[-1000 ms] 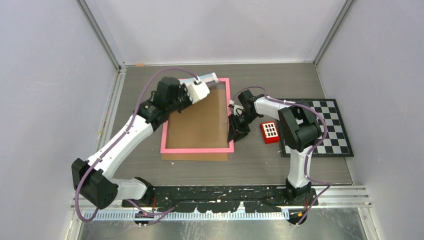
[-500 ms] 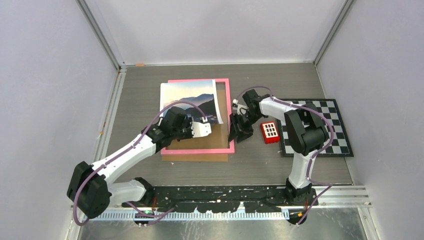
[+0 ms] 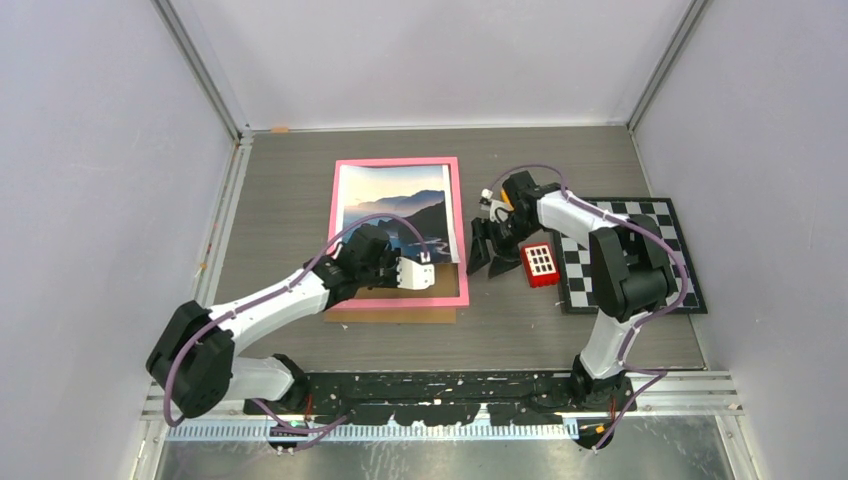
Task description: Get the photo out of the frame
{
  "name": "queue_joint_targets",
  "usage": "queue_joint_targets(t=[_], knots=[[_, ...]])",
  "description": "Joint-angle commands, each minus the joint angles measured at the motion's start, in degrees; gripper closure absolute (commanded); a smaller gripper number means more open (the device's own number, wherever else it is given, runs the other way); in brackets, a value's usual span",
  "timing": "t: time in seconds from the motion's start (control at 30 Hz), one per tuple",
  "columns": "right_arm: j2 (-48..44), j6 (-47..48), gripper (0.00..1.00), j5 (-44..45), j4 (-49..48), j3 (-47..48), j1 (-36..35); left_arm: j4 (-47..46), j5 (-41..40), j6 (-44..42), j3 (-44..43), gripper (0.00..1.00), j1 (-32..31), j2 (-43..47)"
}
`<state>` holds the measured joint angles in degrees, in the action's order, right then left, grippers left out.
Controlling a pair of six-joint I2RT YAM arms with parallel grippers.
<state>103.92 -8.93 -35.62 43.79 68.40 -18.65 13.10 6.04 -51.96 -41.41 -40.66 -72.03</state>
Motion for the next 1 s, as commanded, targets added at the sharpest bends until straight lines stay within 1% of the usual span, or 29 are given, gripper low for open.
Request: queue_joint_targets(t=[0.0, 0.07, 0.1, 0.13, 0.2, 0.23, 0.27, 0.3, 0.33, 0.43, 0.53, 0.63, 0.7, 0.8, 0.87, 0.97], knots=[[-3.7, 2.0, 0.3, 0.5, 1.5, 0.3, 1.4, -3.9, -1.5, 0.6, -1.4, 1.0, -0.2, -2.3], [-3.9, 2.6, 0.3, 0.3, 2.3, 1.1, 2.2, -1.7, -2.4, 1.1, -1.9, 1.0, -0.2, -2.3], [-4.1, 3.0, 0.3, 0.1, 2.8, 1.5, 2.5, -0.5, -2.7, 1.3, -2.2, 0.98, -0.3, -1.9], [-4.3, 3.6, 0.27, 0.0, 3.2, 1.9, 2.8, 1.2, -2.9, 1.7, -2.5, 0.91, -0.3, -1.5], [-5.0, 4.4, 0.25, 0.0, 4.0, 2.9, 3.0, 5.2, -2.5, 2.2, -3.3, 0.68, -0.3, -0.5], [-5.3, 4.9, 0.24, 0.0, 4.5, 3.8, 3.0, 7.0, -1.9, 2.2, -3.5, 0.61, -0.3, 0.0], [-5.5, 5.3, 0.22, 0.2, 5.1, 4.6, 3.1, 8.5, -1.5, 2.4, -3.6, 0.57, -0.3, 0.8], [-5.9, 5.4, 0.17, 0.5, 5.3, 5.3, 3.1, 10.1, -1.0, 2.6, -3.8, 0.53, -0.3, 1.4], [-6.3, 5.4, 0.12, 0.8, 5.5, 6.1, 3.1, 11.8, -0.6, 2.9, -4.2, 0.5, -0.3, 2.1], [-7.5, 6.0, 0.01, 0.8, 6.2, 8.5, 3.1, 18.2, 1.1, 5.5, -7.1, 0.41, -0.2, 4.1], [-8.8, 6.2, 0.0, 1.1, 6.9, 11.5, 3.1, 23.7, 2.6, 8.5, -10.1, 0.29, -0.2, 6.5], [-9.6, 6.2, 0.0, 1.7, 7.9, 15.8, 3.1, 27.2, 2.4, 10.6, -13.1, 0.21, -0.1, 8.1], [-9.8, 6.6, 0.0, 2.6, 8.6, 19.5, 3.1, 29.8, 3.0, 13.1, -16.6, 0.16, 0.8, 8.3], [-10.2, 6.7, 0.0, 3.9, 8.8, 24.6, 3.2, 33.2, 6.6, 19.2, -23.2, 0.09, 4.8, 7.6], [-10.5, 5.5, 0.0, 4.4, 8.2, 27.0, 3.4, 33.8, 8.7, 23.9, -27.4, 0.01, 8.3, 6.8], [-11.1, 2.2, 0.0, 4.8, 6.2, 29.6, 4.8, 36.1, 10.8, 31.4, -35.2, 0.0, 14.3, 3.1]])
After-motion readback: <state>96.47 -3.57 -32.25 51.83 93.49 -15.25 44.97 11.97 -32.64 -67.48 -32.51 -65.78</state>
